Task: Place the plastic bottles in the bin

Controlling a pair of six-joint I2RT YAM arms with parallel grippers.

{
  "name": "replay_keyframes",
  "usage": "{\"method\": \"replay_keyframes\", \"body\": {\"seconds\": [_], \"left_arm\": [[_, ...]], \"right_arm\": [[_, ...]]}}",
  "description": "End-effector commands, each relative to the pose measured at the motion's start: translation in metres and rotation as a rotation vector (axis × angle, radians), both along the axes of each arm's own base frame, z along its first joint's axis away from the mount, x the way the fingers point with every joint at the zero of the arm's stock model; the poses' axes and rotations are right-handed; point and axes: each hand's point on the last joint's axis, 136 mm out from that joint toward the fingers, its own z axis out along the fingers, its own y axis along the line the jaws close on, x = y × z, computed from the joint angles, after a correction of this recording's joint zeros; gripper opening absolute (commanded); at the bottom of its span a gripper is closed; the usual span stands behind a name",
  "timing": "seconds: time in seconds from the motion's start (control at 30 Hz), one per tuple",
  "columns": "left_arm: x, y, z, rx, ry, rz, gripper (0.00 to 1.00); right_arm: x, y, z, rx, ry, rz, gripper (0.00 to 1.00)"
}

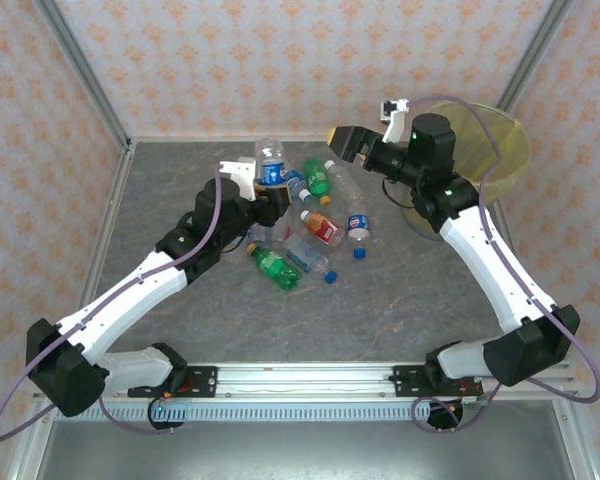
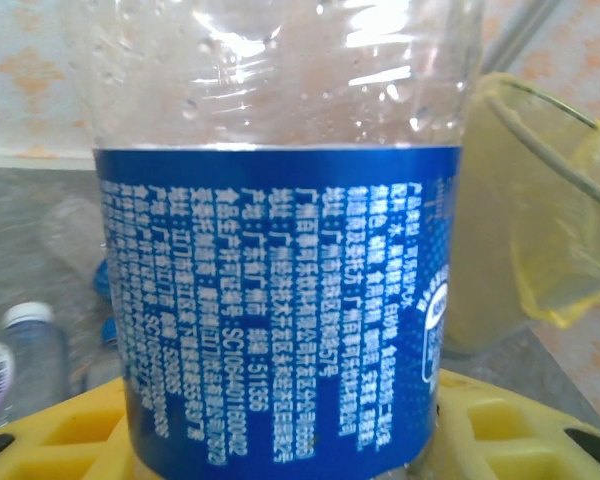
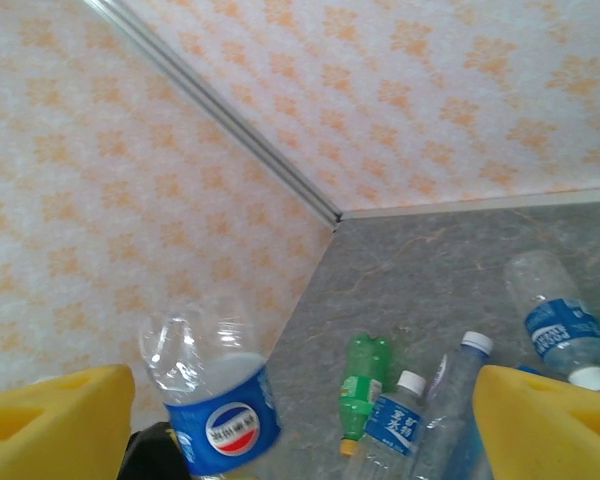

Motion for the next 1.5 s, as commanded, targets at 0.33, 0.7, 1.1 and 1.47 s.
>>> {"method": "replay_keyframes", "body": {"seconds": [0.33,0.7,1.1,1.47], "left_arm": [[-0.017,-0.066,0.030,0.011,-0.093,-0.244,0.46],[-0.015,-0.084,0.035,0.041,-0.086,-0.311,0.47],[-0.014,-0.093,0.032,0.060,-0.080,-0.350,0.47],[-0.022,-0.087,0.031,0.062,-0.087,-0.354,0.49]], "right_arm": [[-0.019,0.035,0.002,-0.038,0.016,0.186,0.81],[-0.021,0.048,-0.013,-0.078,0.039,0.223,0.82],[-0.018,0.055,-0.023,-0.083,0.052,0.238,0.76],[-0.008,0.056,-0.026,-0.074,0.084,0.208,0.53]]}}
